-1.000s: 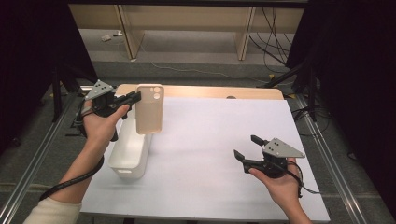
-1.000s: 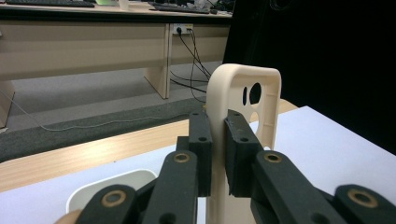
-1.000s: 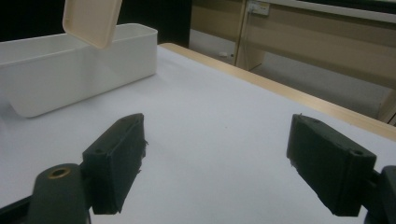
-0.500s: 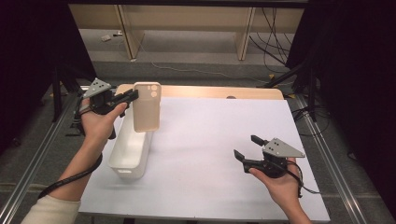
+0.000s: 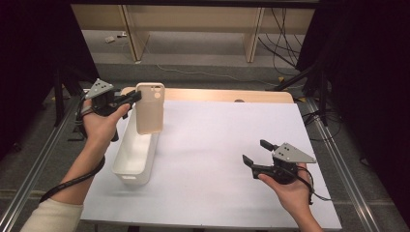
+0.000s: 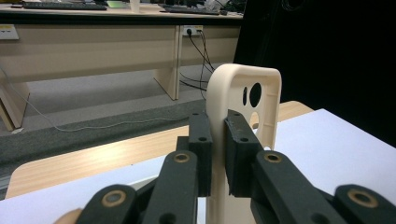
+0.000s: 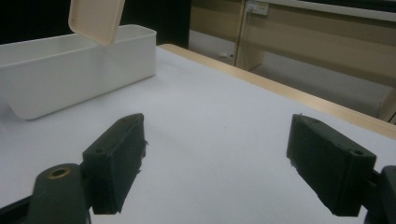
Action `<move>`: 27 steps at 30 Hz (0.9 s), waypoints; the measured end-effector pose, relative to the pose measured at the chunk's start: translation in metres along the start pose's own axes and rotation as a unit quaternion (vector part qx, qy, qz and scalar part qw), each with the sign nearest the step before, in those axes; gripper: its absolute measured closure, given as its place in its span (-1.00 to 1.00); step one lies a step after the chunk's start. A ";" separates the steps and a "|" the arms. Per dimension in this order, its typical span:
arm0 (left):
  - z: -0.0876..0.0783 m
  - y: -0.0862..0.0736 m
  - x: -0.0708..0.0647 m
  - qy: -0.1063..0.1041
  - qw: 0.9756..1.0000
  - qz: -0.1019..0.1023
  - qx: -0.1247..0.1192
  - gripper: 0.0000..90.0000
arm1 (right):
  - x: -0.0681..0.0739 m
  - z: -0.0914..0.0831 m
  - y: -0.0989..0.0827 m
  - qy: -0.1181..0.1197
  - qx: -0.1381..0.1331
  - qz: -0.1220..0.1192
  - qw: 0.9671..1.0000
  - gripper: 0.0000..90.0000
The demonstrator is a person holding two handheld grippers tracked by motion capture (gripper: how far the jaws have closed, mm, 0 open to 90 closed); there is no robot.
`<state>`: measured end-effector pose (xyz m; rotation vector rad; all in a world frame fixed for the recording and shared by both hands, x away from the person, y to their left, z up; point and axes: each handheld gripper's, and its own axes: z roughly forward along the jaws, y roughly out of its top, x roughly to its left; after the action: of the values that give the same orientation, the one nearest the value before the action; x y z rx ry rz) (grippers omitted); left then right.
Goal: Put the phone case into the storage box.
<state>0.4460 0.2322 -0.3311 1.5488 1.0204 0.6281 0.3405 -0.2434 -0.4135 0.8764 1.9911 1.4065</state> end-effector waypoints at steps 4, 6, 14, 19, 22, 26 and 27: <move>0.000 0.002 0.003 0.003 1.000 0.001 -0.002 0.83 | 0.000 0.000 0.000 0.004 0.004 0.004 1.000 -0.54; -0.001 0.003 0.004 0.004 1.000 0.001 -0.002 0.83 | -0.001 0.000 0.000 0.004 0.002 0.001 1.000 -0.54; -0.002 0.005 0.009 0.010 1.000 0.002 -0.003 0.83 | -0.001 0.000 0.000 0.002 0.003 0.001 1.000 -0.54; -0.002 0.005 0.012 0.012 1.000 0.004 -0.003 0.83 | -0.001 0.000 -0.001 0.001 0.002 0.000 1.000 -0.54; -0.002 0.005 0.013 0.012 1.000 0.006 -0.004 0.83 | 0.000 -0.001 -0.001 0.005 0.007 0.009 1.000 -0.54; -0.001 0.005 0.015 0.014 1.000 0.006 -0.002 0.83 | 0.000 -0.001 -0.001 0.005 0.009 0.009 1.000 -0.54; -0.001 0.005 0.015 0.015 1.000 0.006 -0.002 0.83 | 0.000 -0.001 -0.001 0.005 0.007 0.009 1.000 -0.54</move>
<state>0.4538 0.2459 -0.3276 1.5473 1.0312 0.6631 0.3399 -0.2439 -0.4140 0.8977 2.0081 1.4109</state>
